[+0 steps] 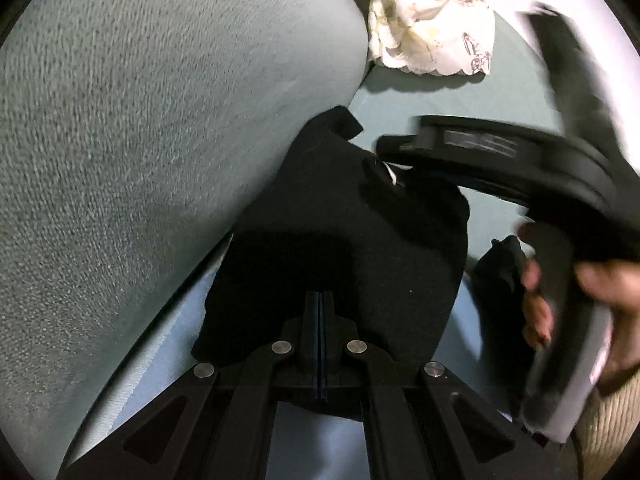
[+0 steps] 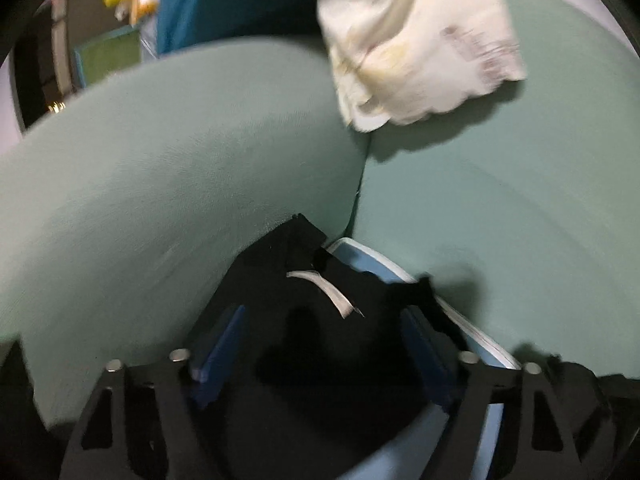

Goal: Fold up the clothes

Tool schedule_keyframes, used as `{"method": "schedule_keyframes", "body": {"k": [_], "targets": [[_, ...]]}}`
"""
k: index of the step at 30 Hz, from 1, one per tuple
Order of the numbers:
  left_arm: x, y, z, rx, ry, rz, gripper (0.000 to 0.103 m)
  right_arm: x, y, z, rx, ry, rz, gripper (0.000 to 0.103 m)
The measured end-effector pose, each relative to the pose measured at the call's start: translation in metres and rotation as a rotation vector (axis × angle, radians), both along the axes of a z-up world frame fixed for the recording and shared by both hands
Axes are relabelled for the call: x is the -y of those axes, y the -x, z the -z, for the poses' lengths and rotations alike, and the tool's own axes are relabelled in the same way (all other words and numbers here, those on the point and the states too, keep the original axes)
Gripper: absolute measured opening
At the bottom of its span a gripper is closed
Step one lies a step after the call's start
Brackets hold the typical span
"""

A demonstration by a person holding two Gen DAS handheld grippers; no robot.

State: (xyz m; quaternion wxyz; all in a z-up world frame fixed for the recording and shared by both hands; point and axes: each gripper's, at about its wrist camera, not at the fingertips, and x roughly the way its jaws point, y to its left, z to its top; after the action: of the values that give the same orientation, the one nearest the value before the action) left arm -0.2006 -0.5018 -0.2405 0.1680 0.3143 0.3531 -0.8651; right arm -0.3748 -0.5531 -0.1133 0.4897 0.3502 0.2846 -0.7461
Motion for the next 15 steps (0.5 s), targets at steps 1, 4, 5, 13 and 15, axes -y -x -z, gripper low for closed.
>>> {"method": "schedule_keyframes", "body": {"k": [1, 4, 5, 13, 15], "targets": [[0.0, -0.001, 0.001, 0.001, 0.0, 0.002, 0.0, 0.011, 0.001, 0.009, 0.023, -0.034, 0.012, 0.049], [-0.004, 0.002, 0.003, 0.02, 0.028, 0.019, 0.0, 0.029, 0.001, 0.031, 0.012, -0.09, 0.043, 0.046], [-0.006, 0.003, 0.002, 0.022, 0.037, 0.02, 0.0, 0.033, 0.002, 0.035, 0.004, -0.092, 0.057, 0.048], [-0.014, -0.003, -0.012, 0.035, 0.084, -0.007, 0.0, -0.009, 0.027, 0.01, 0.131, 0.109, 0.187, 0.066], [-0.02, -0.008, -0.021, 0.043, 0.122, -0.031, 0.0, -0.039, 0.023, -0.011, 0.134, 0.199, 0.175, 0.073]]}}
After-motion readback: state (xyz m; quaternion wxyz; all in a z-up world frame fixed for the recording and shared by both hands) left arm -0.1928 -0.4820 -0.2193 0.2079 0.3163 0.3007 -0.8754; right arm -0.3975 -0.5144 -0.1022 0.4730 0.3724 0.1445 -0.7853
